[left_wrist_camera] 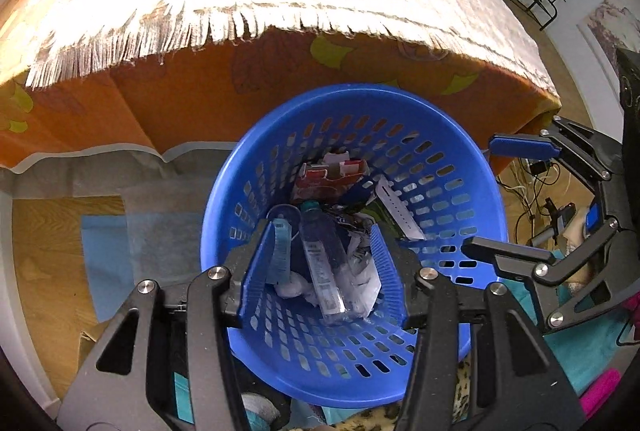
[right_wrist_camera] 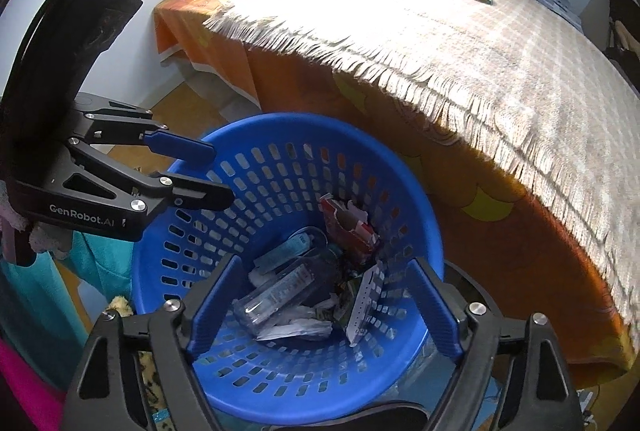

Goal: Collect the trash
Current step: 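Open both tools over the basket to drop the pouch and candy bar, then move both tools back over the cloth toward the hair tie and drink carton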

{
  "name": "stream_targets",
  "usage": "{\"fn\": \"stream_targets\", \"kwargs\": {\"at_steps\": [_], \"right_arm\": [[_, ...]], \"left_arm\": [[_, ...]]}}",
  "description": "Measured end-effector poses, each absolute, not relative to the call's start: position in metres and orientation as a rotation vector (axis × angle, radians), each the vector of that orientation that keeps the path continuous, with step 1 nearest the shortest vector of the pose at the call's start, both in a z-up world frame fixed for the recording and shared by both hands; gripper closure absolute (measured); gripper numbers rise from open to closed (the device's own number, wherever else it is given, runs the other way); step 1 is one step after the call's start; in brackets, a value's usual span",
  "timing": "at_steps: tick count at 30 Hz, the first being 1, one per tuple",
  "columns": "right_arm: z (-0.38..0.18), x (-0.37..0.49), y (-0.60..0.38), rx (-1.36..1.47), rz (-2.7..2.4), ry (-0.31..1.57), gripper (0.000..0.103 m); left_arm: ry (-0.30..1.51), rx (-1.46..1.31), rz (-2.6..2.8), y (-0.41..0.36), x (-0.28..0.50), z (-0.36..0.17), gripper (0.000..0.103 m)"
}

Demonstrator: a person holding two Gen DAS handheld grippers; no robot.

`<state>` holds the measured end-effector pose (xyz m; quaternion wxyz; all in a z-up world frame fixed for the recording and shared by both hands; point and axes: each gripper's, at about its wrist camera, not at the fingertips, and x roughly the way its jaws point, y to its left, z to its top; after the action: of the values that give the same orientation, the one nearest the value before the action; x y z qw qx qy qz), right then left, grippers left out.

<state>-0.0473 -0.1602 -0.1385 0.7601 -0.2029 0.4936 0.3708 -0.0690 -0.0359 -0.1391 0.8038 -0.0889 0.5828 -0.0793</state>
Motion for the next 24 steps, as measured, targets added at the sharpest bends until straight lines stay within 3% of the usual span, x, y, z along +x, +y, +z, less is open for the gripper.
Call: {"fn": "stream_targets", "kwargs": {"at_steps": [5, 24], "right_arm": [[-0.135, -0.044, -0.163, -0.44, 0.773, 1.068, 0.012], [-0.106, -0.016, -0.166, -0.408, 0.666, 0.993, 0.008]], "left_arm": [[1.229, -0.201, -0.153, -0.03, -0.067, -0.135, 0.044], [1.13, -0.204, -0.139, -0.011, -0.021, -0.095, 0.044]]}}
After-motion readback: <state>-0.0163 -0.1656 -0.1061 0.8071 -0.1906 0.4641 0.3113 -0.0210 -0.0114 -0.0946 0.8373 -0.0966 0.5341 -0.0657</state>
